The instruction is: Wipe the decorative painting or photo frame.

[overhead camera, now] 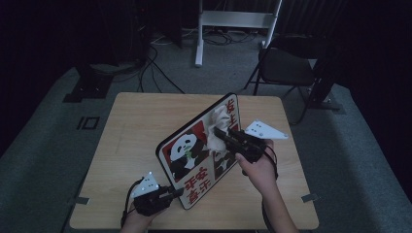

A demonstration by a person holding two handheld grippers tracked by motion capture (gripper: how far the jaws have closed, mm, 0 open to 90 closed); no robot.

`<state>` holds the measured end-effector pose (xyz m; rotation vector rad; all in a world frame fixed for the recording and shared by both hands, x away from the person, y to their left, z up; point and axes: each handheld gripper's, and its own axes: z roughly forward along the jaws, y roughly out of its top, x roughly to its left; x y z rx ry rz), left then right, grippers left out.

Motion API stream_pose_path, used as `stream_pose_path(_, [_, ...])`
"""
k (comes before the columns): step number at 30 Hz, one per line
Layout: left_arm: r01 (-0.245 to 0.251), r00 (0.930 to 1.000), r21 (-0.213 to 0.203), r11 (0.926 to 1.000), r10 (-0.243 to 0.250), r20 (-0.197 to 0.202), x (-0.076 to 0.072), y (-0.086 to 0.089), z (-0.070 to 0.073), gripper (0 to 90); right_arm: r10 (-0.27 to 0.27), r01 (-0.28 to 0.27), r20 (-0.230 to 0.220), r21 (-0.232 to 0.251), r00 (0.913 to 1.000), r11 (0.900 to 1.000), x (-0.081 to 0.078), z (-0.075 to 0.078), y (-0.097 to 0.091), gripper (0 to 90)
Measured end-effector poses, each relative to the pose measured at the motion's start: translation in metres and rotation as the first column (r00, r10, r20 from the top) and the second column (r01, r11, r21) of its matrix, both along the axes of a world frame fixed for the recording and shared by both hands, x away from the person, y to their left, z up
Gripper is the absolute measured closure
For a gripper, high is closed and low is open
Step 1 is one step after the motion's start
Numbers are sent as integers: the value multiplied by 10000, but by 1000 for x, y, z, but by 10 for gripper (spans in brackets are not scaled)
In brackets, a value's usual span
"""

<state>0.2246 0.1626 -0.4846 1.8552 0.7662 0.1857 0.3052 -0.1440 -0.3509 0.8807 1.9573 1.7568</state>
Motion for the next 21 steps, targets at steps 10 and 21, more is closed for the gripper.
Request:
stream_pose_path(10, [56, 10000, 73, 10000, -57, 34, 0, 0, 0, 771, 209, -211, 249, 79, 9995, 9997, 15, 20, 24, 782])
stream_pose_path(21, [13, 10000, 141, 9999, -14, 47, 0, 0, 1, 771, 21, -24, -62, -473, 10000, 9989, 22, -1, 30, 780])
